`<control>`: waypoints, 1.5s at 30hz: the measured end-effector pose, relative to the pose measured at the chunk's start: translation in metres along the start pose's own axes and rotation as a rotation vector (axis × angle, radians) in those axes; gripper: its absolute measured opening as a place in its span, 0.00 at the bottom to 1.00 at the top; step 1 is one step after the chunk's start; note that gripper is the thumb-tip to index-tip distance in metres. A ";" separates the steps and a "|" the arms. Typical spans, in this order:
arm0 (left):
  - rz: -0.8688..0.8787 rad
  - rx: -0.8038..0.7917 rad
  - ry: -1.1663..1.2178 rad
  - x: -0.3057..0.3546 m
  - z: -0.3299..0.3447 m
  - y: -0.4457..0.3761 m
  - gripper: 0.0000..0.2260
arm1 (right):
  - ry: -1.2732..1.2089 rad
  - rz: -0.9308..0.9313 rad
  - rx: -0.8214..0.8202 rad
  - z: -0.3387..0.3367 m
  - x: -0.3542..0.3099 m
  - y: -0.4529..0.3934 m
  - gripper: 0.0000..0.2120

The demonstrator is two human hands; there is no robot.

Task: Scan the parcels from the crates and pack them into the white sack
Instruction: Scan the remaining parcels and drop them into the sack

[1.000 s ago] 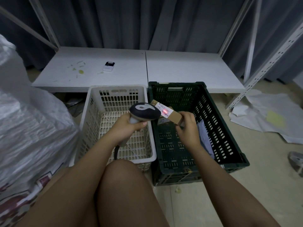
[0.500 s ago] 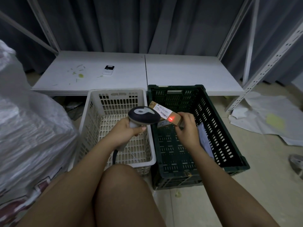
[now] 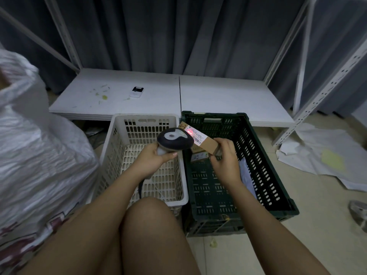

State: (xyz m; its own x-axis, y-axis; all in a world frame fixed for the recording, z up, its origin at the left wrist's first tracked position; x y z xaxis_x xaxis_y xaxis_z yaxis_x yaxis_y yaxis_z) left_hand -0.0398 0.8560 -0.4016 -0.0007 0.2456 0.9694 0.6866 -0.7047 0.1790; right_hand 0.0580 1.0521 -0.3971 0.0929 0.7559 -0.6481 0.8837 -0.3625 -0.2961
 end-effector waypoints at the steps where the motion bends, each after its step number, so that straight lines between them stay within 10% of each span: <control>1: 0.020 0.025 0.014 0.005 -0.005 0.003 0.14 | -0.007 -0.014 0.001 -0.004 -0.009 0.000 0.22; 17: 0.377 0.697 -0.034 0.147 -0.164 0.248 0.11 | -0.127 -0.624 0.089 -0.059 -0.337 0.017 0.22; 27: 0.349 1.027 0.011 0.122 -0.267 0.422 0.09 | 0.007 -0.824 -0.071 0.047 -0.520 0.021 0.23; 31: 0.322 1.063 0.017 0.107 -0.278 0.439 0.10 | 0.226 -0.678 -0.617 0.134 -0.523 0.010 0.30; 45: 0.358 0.727 -0.044 0.136 -0.189 0.272 0.16 | 0.062 -0.297 -0.374 0.037 -0.325 -0.025 0.19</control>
State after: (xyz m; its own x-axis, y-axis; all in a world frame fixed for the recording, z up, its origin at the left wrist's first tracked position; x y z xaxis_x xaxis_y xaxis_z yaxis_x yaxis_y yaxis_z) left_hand 0.0099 0.5718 -0.1892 0.3271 0.1237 0.9369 0.9404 -0.1400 -0.3099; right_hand -0.0111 0.7959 -0.2050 -0.1711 0.8324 -0.5271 0.9795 0.0860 -0.1821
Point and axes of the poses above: each hand's wrist, its own y-axis away from the middle knuckle, its own z-axis out of the palm, x = y × z, the point moved 10 cm from there along -y, towards the middle knuckle, and after that the axes turned 10 degrees about -x, right-handed, at the moved point
